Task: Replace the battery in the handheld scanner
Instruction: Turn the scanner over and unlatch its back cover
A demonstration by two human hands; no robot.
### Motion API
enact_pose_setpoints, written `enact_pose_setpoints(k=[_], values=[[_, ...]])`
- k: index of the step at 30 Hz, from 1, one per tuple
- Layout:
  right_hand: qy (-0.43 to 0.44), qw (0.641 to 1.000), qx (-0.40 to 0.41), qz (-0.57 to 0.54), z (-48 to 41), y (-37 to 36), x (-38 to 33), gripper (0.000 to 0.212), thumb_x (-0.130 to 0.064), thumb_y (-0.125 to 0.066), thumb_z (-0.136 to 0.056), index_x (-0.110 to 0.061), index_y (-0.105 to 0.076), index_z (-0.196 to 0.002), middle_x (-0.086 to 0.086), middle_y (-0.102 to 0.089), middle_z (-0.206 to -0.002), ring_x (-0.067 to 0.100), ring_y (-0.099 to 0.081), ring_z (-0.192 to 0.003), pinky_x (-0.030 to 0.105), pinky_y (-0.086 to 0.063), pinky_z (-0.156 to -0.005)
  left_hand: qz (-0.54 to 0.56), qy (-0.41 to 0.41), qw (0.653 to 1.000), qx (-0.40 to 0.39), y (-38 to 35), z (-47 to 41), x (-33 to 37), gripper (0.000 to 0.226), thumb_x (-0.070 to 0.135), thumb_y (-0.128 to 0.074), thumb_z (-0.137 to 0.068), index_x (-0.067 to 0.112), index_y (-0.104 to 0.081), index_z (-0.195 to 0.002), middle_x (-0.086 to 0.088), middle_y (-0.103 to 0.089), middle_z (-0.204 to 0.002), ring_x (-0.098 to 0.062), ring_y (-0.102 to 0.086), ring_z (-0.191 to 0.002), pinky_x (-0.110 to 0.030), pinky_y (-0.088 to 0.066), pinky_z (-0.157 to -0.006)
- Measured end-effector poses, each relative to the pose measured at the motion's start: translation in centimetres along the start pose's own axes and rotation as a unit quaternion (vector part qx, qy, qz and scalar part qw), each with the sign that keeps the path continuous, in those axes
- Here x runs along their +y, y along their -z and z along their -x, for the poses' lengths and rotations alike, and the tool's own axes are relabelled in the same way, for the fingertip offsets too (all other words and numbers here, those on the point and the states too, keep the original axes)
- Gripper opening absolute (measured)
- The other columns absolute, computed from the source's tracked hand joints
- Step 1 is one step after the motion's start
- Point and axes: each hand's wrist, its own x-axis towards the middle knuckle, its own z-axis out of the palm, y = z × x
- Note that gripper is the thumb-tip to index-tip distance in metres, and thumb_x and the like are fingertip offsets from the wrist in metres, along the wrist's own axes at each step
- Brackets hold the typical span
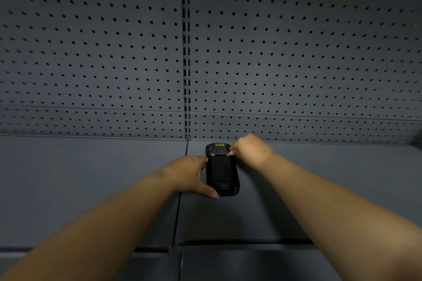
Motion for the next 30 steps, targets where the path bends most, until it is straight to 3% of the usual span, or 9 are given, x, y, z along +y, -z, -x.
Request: enact_pose_setpoints(k=[11,15,19,22,25,30], values=[[-0.005,0.998,0.048,0.036,0.4,-0.7,-0.6,0.031,-0.018,-0.042,-0.098,-0.006,-0.067,-0.112,0.017,-0.069,-0.109,0.032,-0.065,-0.101,0.032,-0.050,-0.084,-0.006,0.002,1.000,-0.003,0.2,0.4,0.3,0.091,0.047,-0.080,-0.064,0.020,-0.038,-0.139,-0.001,-0.049,-0.142,-0.018,-0.048,-0.128,-0.031,-0.038,-0.108],[-0.030,0.998,0.056,-0.003,0.0,-0.9,-1.0,0.030,-0.022,-0.046,-0.098,-0.007,-0.069,-0.109,0.017,-0.070,-0.110,0.032,-0.065,-0.103,0.032,-0.050,-0.086,-0.005,-0.001,1.000,-0.003,0.2,0.4,0.1,0.091,0.048,-0.080,-0.064,0.020,-0.039,-0.139,0.000,-0.050,-0.142,-0.017,-0.048,-0.128,-0.029,-0.039,-0.107],[-0.025,0.996,0.030,-0.080,0.9,-0.3,-0.2,0.032,-0.024,-0.046,-0.098,-0.008,-0.069,-0.113,0.013,-0.069,-0.118,0.029,-0.061,-0.112,0.033,-0.047,-0.095,0.031,-0.006,0.999,-0.025,1.2,0.0,-0.3,0.065,0.049,-0.067,-0.078,0.020,-0.049,-0.133,0.000,-0.056,-0.136,-0.014,-0.053,-0.124,-0.029,-0.040,-0.106],[-0.018,0.990,-0.010,-0.136,2.3,-0.1,0.2,0.037,-0.025,-0.042,-0.099,-0.011,-0.059,-0.129,0.011,-0.060,-0.133,0.027,-0.054,-0.123,0.031,-0.040,-0.102,-0.022,-0.006,1.000,0.020,2.0,-1.1,-0.6,0.042,0.044,-0.052,-0.091,0.016,-0.059,-0.122,-0.005,-0.064,-0.124,-0.020,-0.058,-0.112,-0.031,-0.044,-0.097],[-0.019,0.983,-0.039,-0.177,3.0,-0.2,0.2,0.038,-0.027,-0.038,-0.101,-0.015,-0.053,-0.134,0.009,-0.057,-0.137,0.025,-0.051,-0.125,0.030,-0.038,-0.102,-0.085,-0.037,0.993,0.072,2.4,-2.5,-0.6,0.036,0.030,-0.046,-0.096,0.014,-0.056,-0.127,-0.009,-0.061,-0.129,-0.026,-0.055,-0.117,-0.034,-0.044,-0.099],[-0.020,0.978,-0.067,-0.194,2.9,-1.0,0.4,0.050,-0.042,-0.042,-0.097,-0.017,-0.046,-0.140,0.007,-0.052,-0.142,0.023,-0.048,-0.130,0.033,-0.036,-0.109,-0.178,-0.077,0.980,0.051,2.5,-4.6,-1.1,0.034,0.025,-0.043,-0.098,0.012,-0.056,-0.126,-0.013,-0.062,-0.125,-0.030,-0.057,-0.114,-0.038,-0.045,-0.096]])
